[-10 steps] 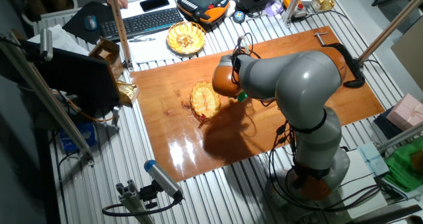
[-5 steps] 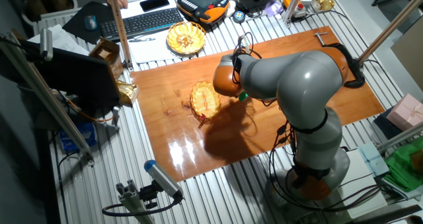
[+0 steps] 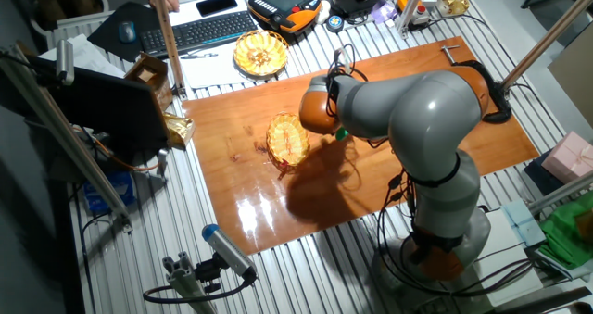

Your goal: Use a clamp

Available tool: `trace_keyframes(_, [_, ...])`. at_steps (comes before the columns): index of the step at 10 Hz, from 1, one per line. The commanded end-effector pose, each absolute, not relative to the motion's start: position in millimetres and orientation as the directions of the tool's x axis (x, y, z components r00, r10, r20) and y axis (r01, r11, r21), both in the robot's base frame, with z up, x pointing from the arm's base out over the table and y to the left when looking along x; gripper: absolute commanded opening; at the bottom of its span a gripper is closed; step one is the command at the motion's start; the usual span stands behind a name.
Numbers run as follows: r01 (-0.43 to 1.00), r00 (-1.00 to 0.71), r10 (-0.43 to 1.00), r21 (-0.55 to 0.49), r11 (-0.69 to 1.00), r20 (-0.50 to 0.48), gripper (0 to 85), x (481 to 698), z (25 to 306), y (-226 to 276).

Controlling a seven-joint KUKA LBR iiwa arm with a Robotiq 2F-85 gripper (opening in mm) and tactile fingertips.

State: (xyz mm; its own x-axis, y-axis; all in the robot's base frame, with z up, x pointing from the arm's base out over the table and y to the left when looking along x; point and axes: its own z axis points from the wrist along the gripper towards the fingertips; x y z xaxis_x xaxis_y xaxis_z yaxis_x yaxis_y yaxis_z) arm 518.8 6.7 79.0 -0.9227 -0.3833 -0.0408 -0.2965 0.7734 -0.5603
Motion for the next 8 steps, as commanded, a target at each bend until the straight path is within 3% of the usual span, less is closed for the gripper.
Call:
trace_keyframes(1, [-0.297,-0.924,-0.380,-0.559,0.774,-0.035,14.7,518,82,8])
trace_keyframes(8, [-0.244,-0.956,-0.292,-0.467,0.850,-0.033,14.3,512,116,37])
